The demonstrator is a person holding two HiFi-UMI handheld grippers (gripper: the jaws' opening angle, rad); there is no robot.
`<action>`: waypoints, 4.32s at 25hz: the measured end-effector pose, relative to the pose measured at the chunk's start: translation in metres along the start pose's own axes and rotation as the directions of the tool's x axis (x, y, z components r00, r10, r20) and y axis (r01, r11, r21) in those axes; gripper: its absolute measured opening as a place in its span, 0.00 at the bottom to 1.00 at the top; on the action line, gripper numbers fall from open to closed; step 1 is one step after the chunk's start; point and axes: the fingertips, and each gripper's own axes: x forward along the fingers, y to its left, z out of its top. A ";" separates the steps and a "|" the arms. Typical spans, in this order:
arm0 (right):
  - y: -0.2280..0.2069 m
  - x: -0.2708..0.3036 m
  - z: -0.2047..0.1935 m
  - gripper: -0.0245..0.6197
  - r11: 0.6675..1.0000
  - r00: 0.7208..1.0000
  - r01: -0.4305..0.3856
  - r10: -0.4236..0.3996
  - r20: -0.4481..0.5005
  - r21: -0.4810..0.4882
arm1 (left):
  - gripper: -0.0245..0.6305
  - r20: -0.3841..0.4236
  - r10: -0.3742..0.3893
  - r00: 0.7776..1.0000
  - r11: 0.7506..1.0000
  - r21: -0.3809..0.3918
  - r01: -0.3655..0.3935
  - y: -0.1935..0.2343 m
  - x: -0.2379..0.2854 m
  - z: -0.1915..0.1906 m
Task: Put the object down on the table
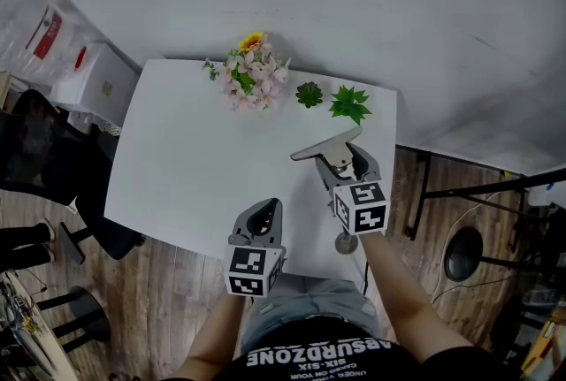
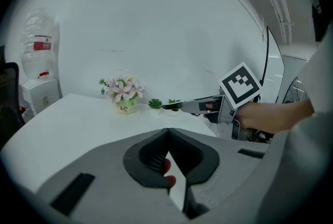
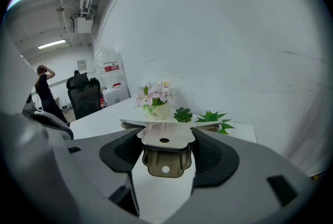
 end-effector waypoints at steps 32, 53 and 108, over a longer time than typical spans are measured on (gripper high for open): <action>-0.012 0.023 -0.028 0.49 1.000 0.996 0.005 -0.007 -0.085 -0.021 | 0.03 -0.006 0.024 1.000 1.000 -0.010 -0.024 0.009 0.002 0.000; -0.017 0.044 -0.049 0.49 0.999 0.990 -0.001 -0.005 -0.141 -0.039 | 0.03 -0.015 0.023 1.000 0.999 -0.023 -0.023 0.010 0.006 -0.007; -0.029 0.088 -0.116 0.49 0.997 0.946 -0.003 -0.021 -0.323 -0.074 | 0.03 -0.038 0.015 0.999 0.999 -0.039 -0.016 0.020 0.013 -0.014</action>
